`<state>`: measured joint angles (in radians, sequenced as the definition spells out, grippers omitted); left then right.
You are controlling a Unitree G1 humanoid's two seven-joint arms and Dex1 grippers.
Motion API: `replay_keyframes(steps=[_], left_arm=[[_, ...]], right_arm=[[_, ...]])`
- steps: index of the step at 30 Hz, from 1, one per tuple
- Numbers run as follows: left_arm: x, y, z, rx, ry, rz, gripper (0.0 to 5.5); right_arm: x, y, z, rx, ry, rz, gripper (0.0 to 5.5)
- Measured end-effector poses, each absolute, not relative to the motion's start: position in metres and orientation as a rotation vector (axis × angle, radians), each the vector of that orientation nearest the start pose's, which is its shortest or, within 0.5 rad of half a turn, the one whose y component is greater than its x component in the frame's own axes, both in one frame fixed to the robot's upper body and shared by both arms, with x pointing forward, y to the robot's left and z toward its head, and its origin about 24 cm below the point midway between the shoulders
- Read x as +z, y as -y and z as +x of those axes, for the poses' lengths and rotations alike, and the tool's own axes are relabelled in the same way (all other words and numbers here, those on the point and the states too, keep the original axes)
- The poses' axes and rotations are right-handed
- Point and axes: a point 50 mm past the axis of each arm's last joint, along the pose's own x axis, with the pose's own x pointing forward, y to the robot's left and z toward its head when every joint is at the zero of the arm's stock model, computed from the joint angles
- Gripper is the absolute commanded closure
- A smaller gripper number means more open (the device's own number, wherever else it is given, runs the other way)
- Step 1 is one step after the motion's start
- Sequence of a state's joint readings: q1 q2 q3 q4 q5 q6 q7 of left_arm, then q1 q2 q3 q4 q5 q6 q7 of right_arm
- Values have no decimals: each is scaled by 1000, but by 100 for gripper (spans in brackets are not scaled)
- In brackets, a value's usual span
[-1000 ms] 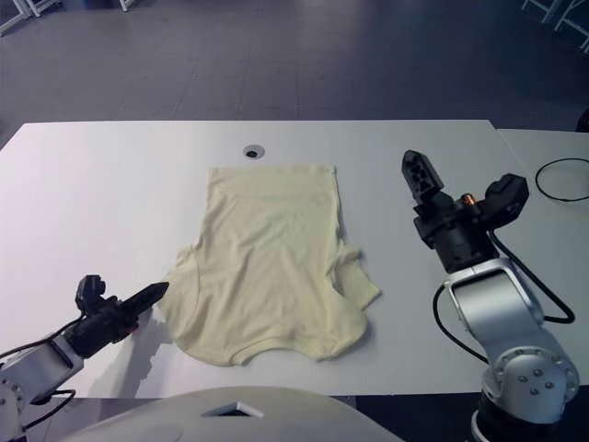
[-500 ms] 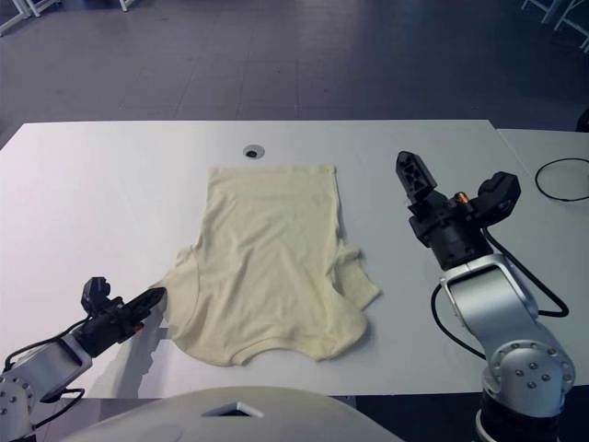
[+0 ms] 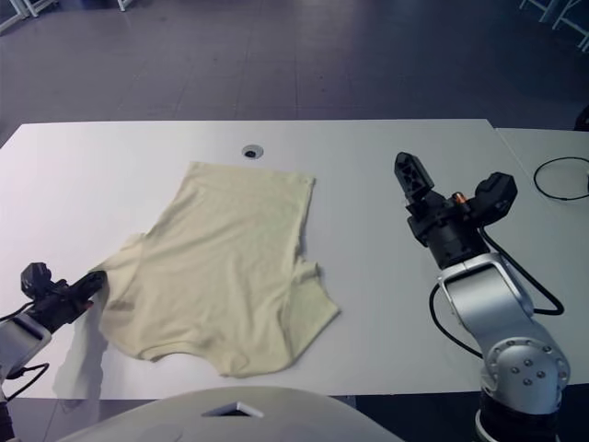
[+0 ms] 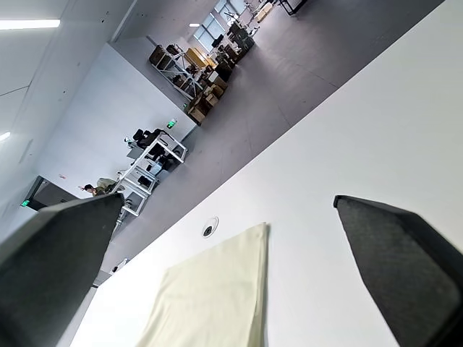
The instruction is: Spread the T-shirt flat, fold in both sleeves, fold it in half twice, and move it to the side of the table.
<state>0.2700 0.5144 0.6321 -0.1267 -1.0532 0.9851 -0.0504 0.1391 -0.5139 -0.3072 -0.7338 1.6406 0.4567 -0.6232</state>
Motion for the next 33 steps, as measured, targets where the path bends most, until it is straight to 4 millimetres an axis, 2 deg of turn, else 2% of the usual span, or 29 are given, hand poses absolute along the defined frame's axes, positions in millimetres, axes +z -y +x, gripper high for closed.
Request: replay_keyframes(steps=[6, 11, 15, 17, 23, 29, 33], left_arm=[[61, -312, 160, 158, -641, -540, 546], [94, -309, 190, 67, -596, -431, 546], [109, -294, 203, -49, -599, -397, 546], [111, -285, 200, -98, -617, -371, 546], [101, -261, 177, -186, -777, -267, 546], [110, -243, 179, -260, -768, -214, 546], [102, -222, 173, -316, -803, -210, 546]], right_arm=[[161, 201, 192, 43, -166, 833, 10], [155, 196, 178, -8, -146, 871, 10], [150, 192, 170, -46, -137, 889, 10], [151, 190, 169, -50, -128, 895, 10], [149, 187, 167, -57, -120, 899, 10], [147, 184, 166, -63, -123, 903, 10], [148, 183, 167, -60, -117, 905, 10]])
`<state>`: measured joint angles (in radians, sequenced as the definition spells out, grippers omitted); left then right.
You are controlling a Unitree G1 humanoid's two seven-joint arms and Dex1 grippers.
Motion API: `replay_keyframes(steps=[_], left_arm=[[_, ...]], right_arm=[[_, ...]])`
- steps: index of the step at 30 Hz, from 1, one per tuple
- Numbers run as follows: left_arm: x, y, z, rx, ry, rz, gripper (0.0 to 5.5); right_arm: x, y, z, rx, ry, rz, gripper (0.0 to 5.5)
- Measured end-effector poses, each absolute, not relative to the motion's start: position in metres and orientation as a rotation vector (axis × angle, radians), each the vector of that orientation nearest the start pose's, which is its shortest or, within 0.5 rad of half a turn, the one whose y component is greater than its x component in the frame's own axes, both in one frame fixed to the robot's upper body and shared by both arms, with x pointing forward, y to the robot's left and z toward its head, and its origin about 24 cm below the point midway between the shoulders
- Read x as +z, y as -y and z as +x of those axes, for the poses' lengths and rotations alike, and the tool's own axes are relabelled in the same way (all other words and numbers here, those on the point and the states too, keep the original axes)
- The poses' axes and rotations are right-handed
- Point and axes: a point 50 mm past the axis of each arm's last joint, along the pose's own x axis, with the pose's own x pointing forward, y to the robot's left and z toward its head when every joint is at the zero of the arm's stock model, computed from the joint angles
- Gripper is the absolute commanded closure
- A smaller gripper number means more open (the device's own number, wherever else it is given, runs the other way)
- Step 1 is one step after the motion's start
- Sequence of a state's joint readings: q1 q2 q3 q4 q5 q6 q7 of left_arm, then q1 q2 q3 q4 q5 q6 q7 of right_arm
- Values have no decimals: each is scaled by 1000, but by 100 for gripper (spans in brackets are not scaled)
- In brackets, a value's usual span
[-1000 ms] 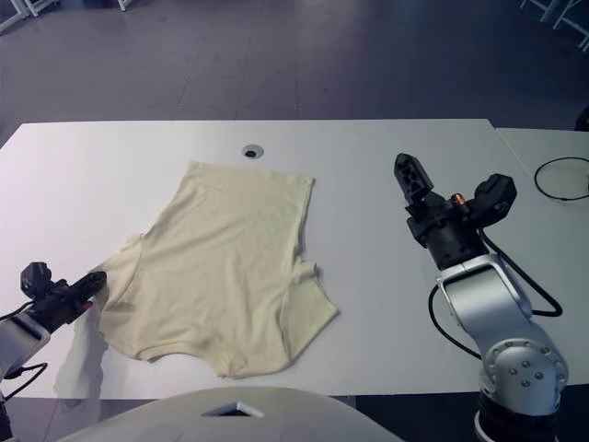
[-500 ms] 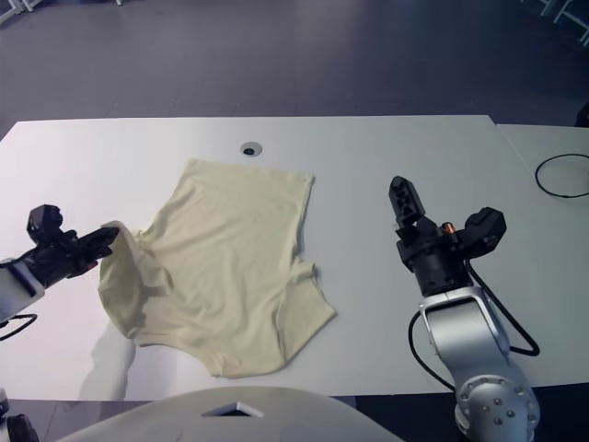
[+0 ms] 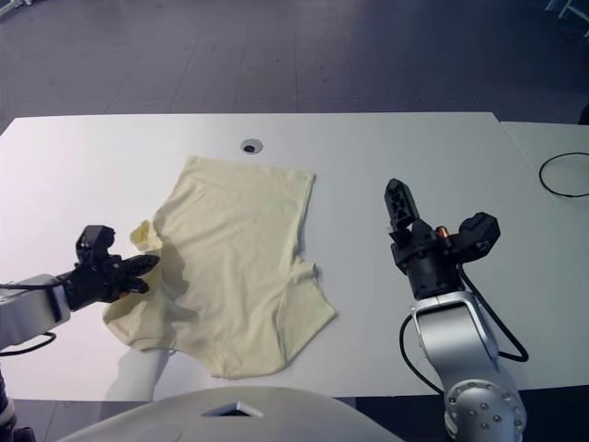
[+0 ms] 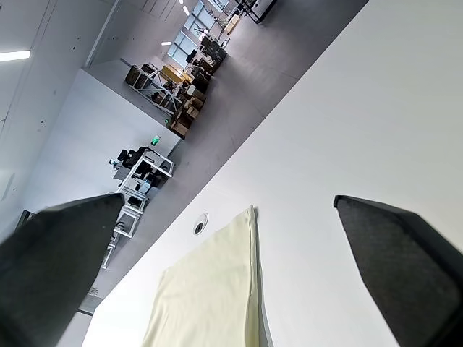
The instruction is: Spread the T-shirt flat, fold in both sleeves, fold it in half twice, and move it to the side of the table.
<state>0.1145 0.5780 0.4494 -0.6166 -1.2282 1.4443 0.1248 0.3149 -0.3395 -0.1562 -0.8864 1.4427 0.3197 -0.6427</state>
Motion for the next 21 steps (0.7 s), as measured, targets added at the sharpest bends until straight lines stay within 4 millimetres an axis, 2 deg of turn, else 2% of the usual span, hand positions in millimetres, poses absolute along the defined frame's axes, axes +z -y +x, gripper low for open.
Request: replay_keyframes(steps=[6, 9, 14, 16, 18, 21], left_arm=[[91, -211, 163, -289, -865, -195, 546], [90, -206, 164, -290, -860, -229, 500], [110, -191, 175, -328, -698, -517, 420], [124, -185, 178, -372, -661, -616, 391], [135, -184, 179, -389, -659, -651, 347], [141, -189, 185, -342, -640, -660, 296]], right_arm=[[150, 182, 169, -46, -110, 903, 10], [147, 180, 168, -48, -154, 864, 10], [134, 173, 161, -22, -277, 795, 10], [129, 170, 154, -19, -327, 784, 10], [121, 166, 142, -14, -410, 778, 10], [110, 163, 132, -11, -510, 768, 10]])
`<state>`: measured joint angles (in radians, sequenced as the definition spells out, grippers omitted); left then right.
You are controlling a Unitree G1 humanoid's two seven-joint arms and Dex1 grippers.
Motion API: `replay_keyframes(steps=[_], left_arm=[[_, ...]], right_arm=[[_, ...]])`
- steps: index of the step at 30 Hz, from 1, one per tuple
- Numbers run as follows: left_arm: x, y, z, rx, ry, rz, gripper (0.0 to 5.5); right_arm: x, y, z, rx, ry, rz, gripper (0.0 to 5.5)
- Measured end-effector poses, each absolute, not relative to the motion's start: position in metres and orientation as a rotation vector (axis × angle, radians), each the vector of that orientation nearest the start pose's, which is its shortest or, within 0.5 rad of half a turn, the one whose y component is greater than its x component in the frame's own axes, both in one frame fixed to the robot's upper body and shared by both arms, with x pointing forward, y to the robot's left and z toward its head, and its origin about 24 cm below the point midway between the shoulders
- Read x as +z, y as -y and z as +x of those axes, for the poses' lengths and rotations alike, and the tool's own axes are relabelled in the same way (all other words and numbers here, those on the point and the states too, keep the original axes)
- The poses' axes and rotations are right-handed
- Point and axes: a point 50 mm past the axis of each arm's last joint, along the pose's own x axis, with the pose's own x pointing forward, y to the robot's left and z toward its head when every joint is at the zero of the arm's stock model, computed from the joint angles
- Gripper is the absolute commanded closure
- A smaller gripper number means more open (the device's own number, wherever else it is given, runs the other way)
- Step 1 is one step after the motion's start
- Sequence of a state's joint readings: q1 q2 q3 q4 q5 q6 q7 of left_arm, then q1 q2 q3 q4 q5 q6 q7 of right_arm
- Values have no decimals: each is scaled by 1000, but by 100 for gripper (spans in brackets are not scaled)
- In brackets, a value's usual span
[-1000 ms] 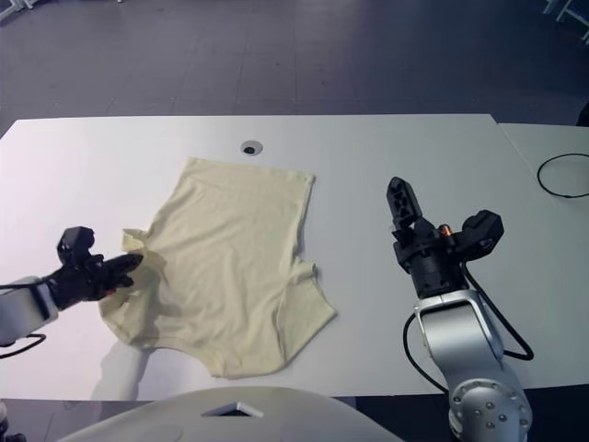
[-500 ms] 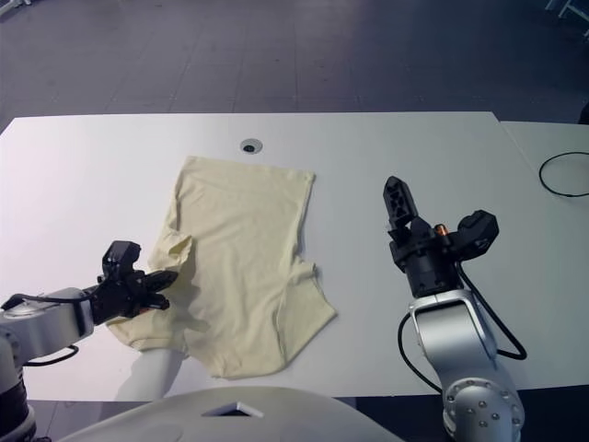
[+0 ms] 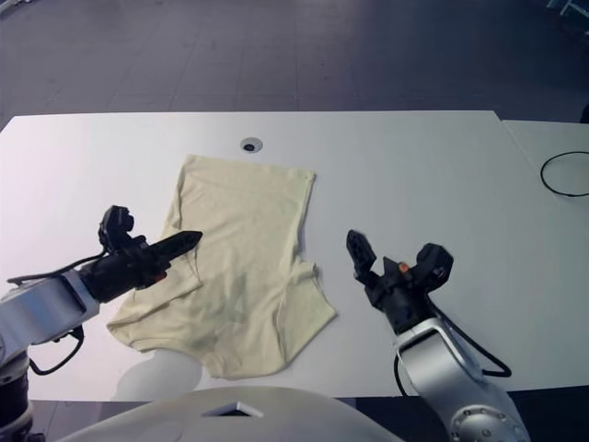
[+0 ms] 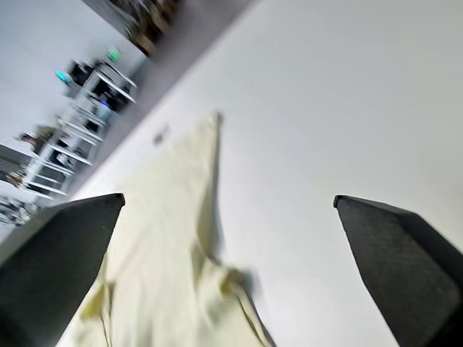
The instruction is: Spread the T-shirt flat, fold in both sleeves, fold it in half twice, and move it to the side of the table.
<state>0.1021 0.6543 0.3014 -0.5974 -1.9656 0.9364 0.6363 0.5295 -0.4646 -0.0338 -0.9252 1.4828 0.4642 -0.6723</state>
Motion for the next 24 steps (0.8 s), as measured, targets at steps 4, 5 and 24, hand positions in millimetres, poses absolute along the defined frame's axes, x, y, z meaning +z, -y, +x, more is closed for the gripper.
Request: replay_keyframes(steps=[4, 5, 24], left_arm=[[147, -206, 196, -227, -602, -643, 216], [147, -207, 196, -221, -597, -643, 197], [158, -213, 216, -169, -516, -642, 10]], right_arm=[[96, 155, 115, 1, -657, 779, 10], [93, 153, 111, -2, -684, 783, 10], [66, 128, 106, 93, -800, 834, 230]])
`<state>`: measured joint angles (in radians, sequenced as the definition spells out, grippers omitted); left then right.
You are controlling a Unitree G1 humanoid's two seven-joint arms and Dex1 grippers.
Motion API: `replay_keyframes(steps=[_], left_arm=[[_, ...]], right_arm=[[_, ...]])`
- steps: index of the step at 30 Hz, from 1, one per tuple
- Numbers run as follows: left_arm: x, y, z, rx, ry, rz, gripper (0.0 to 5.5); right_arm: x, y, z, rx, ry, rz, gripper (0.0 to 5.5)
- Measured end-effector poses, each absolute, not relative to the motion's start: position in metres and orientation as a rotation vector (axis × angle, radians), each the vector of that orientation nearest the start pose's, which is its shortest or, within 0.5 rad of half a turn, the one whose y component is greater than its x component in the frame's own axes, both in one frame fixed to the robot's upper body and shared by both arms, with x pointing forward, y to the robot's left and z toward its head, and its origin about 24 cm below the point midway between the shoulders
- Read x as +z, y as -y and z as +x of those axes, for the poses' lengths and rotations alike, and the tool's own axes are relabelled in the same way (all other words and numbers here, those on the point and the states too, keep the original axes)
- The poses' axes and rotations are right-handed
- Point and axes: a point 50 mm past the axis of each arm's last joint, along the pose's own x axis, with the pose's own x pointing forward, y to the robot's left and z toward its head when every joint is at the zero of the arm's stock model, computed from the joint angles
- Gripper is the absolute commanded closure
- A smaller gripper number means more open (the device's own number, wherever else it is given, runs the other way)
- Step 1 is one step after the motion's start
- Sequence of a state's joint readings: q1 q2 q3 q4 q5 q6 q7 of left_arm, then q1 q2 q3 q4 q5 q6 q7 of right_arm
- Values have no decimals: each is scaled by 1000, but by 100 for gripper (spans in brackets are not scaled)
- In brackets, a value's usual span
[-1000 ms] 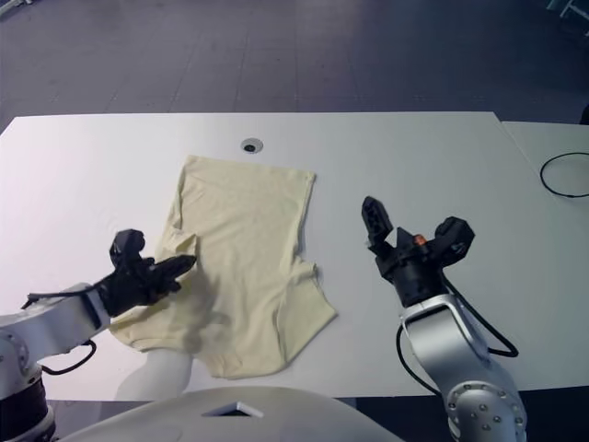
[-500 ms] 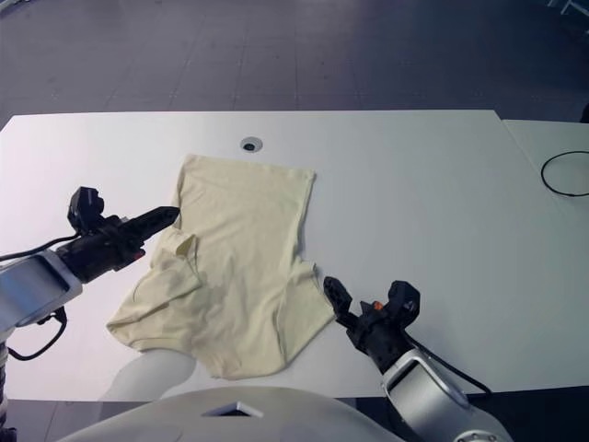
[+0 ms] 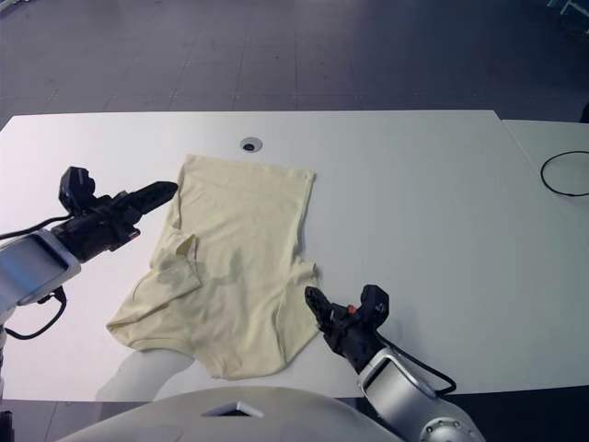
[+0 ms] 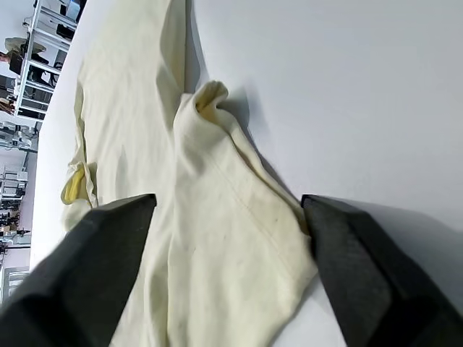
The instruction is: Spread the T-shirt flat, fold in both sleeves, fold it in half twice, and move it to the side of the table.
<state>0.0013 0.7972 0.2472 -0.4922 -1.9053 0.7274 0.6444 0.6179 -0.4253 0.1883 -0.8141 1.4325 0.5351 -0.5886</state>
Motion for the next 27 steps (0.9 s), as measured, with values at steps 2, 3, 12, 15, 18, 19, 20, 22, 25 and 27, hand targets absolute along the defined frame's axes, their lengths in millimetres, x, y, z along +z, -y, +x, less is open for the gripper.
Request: replay_keyframes(steps=[2, 3, 12, 15, 18, 19, 20, 22, 25, 27], left_arm=[[159, -213, 216, -163, -509, -644, 10], [159, -213, 216, -159, -505, -639, 10], [158, -210, 216, -150, -497, -645, 10], [158, -210, 216, -148, -498, -646, 10], [158, -209, 216, -151, -499, -646, 10], [158, -209, 216, -152, -500, -646, 10], [158, -208, 216, -152, -500, -646, 10], [158, -208, 216, -152, -501, -646, 10], [157, -208, 217, -154, -504, -646, 10], [157, -208, 217, -152, -502, -647, 10]], right_arm=[[65, 129, 105, 94, -808, 830, 259], [65, 129, 105, 94, -811, 827, 277], [62, 131, 102, 92, -848, 794, 435], [61, 133, 101, 95, -861, 776, 478], [60, 134, 99, 102, -874, 758, 536], [60, 134, 99, 104, -875, 755, 548], [61, 134, 99, 106, -877, 753, 548], [61, 136, 100, 109, -878, 749, 548], [63, 139, 100, 109, -877, 744, 548], [65, 144, 103, 105, -869, 732, 548]])
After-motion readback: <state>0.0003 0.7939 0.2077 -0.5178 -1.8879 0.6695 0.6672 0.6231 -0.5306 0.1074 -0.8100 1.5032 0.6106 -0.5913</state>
